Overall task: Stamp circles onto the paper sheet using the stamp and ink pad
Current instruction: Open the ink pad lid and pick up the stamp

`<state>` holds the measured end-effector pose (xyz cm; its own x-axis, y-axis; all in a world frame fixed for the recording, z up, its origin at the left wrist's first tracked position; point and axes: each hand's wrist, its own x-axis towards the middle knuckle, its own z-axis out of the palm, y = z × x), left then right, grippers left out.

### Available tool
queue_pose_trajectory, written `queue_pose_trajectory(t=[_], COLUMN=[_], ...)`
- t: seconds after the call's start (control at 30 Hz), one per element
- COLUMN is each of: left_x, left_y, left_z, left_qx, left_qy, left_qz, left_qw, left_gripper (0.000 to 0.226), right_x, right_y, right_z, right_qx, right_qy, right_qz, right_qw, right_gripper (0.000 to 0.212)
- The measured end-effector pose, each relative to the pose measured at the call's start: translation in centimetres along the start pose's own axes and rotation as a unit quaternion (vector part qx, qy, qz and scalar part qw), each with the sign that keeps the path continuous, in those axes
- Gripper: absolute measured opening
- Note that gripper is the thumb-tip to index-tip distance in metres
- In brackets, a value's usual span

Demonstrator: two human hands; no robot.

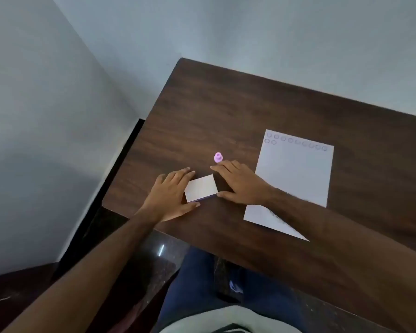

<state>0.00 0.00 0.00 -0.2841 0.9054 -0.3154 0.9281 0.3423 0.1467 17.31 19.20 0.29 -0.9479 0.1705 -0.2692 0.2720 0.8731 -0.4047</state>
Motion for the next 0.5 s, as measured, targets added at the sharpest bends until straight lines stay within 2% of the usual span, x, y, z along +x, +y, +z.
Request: queue_pose_trajectory(t=[0.1, 0.37, 0.5], left_x=[0.0, 0.5, 1.3], left_y=[-0.8, -3.1, -3.8], left_z=[1.6, 4.4, 5.5], left_qx=[-0.007, -0.029, -0.102], left_qy=[0.012, 0.117, 0.151], left_qz=[0.011, 0.088, 0.098], left_qw=[1.000, 0.989, 0.978], left_gripper=[0.088, 0.070, 0.068], right_x=[1.0, 1.9, 2.5], right_y=[0.2, 1.1, 1.8], right_z=[0.9, 4.1, 4.3], right_qx=[-0.002, -0.005, 0.100], right_qy=[0.009, 0.071, 0.091], right_qz=[-0.024, -0.077, -0.087], right_qw=[1.000, 0.995, 0.987], right_gripper=[0.069, 0.056, 0.050])
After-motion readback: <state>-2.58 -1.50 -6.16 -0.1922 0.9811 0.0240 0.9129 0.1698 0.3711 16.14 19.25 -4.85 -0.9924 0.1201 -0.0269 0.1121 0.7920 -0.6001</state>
